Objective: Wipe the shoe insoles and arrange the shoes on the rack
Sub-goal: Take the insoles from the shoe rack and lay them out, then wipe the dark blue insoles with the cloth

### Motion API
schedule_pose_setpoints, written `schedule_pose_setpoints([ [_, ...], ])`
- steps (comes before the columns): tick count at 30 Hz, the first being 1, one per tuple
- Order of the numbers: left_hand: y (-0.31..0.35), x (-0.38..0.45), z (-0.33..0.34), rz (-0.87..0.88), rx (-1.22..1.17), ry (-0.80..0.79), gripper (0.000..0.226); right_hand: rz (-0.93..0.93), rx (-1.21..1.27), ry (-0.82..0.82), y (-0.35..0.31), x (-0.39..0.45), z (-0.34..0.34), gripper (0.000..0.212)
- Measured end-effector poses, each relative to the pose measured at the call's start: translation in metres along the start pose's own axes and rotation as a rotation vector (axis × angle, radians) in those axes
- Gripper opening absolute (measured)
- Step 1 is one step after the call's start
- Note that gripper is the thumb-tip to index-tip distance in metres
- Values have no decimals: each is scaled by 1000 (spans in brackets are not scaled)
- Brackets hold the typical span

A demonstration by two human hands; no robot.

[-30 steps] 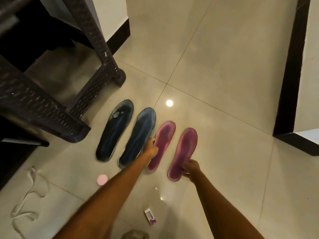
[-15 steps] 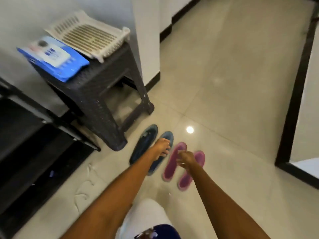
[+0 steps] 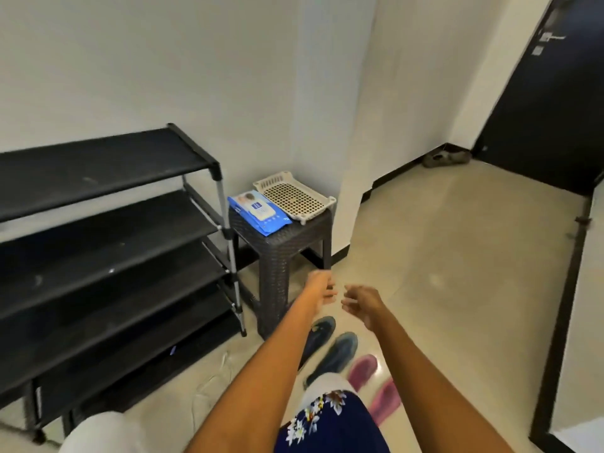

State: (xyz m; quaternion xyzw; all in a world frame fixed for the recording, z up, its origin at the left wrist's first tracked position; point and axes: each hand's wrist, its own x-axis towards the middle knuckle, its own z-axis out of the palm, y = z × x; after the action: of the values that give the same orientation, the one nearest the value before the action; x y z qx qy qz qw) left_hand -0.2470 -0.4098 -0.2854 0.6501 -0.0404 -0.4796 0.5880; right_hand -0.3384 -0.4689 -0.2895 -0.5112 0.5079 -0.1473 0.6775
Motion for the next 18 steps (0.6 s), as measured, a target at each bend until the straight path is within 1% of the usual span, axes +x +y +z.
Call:
schedule_pose_setpoints([
  [2, 22, -20, -14, 46, -16, 7, 21, -51, -13, 4, -22, -18, 21, 18],
  [3, 31, -26, -21, 63, -22, 13, 27, -71, -8, -7, -32, -24, 33, 15],
  [5, 50, -33, -32, 71, -24, 19, 33, -91, 0, -30, -49, -27, 55, 15],
  [8, 69, -33, -50, 74, -10, 41, 33, -111, -10, -59, -61, -23, 85, 14],
  [14, 79, -1, -89, 51, -23, 105, 32, -71, -32, -121, -60, 9, 129, 18],
  [18, 82, 53, -113, 88, -90, 176, 28, -82, -75, -169, -59, 68, 161, 20],
])
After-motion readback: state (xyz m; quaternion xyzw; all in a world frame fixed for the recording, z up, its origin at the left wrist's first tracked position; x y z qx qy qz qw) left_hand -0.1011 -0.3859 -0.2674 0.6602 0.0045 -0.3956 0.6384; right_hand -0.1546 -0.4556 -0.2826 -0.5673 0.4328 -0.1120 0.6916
